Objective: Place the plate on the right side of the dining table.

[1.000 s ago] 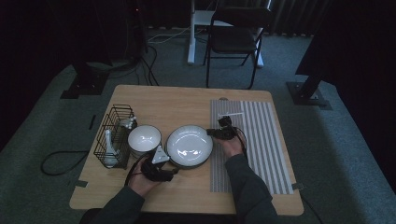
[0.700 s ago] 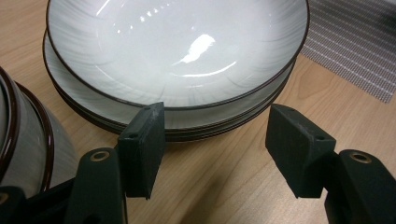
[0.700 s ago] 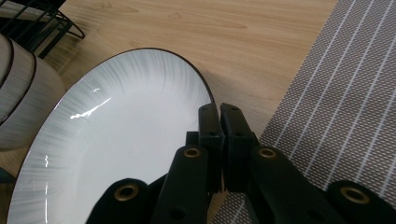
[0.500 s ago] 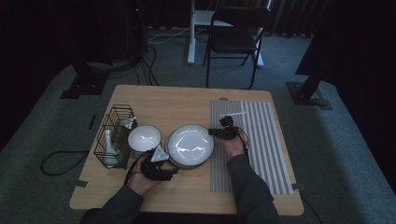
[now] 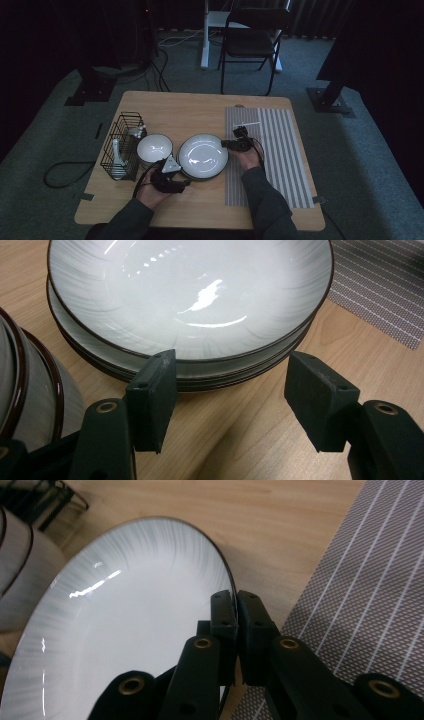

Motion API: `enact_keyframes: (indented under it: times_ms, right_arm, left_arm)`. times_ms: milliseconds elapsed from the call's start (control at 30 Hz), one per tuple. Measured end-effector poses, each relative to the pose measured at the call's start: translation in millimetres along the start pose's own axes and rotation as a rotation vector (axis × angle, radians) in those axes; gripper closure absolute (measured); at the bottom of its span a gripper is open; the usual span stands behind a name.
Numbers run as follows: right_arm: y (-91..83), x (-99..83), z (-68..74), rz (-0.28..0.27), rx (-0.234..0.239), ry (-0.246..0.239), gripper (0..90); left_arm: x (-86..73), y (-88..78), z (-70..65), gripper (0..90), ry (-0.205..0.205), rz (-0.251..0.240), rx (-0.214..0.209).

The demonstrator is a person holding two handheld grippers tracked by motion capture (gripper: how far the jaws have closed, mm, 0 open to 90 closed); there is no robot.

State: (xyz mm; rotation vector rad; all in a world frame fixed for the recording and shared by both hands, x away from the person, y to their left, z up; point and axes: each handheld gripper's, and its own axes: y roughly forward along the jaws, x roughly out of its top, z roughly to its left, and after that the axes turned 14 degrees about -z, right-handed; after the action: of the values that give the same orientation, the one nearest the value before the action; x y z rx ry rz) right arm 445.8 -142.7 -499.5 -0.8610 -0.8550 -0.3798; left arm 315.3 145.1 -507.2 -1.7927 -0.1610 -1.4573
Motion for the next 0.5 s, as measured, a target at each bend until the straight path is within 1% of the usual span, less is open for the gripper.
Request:
enact_keyframes:
  times_ms: [67,167,267,333,367,400,467,500]
  right_arm:
    - [-0.9,0.6,1.1,-0.012,-0.011,0.002,87.6]
    - [-2.5,1.4,1.3,-0.017,-0.018,-0.003,87.7]
    - [-6.0,3.6,1.5,-0.027,-0.031,-0.01,87.9]
    - [-8.4,5.2,1.3,-0.032,-0.039,-0.017,87.9]
    - [-8.4,5.2,1.3,-0.032,-0.039,-0.017,87.9]
    - [-9.5,5.9,1.1,-0.033,-0.043,-0.017,88.0]
    - [-11.1,7.1,0.4,-0.037,-0.049,-0.021,88.0]
    - [-11.5,7.4,0.3,-0.037,-0.049,-0.023,88.0]
  left_arm:
    - [0.5,-0.4,-1.4,40.2,0.0,-0.007,0.003]
    - [3.7,-2.9,-5.2,40.5,0.016,-0.04,0.02]
    - [5.0,-2.0,-5.2,40.7,0.01,-0.073,0.04]
    - [5.4,0.2,-4.3,40.5,0.009,-0.085,0.052]
    - [5.4,0.2,-4.3,40.4,0.009,-0.085,0.052]
    - [6.1,2.2,-3.5,40.4,0.002,-0.093,0.053]
    - [6.9,4.3,-4.6,41.0,0.003,-0.113,0.066]
    - [7.5,6.2,-5.0,40.4,0.002,-0.115,0.065]
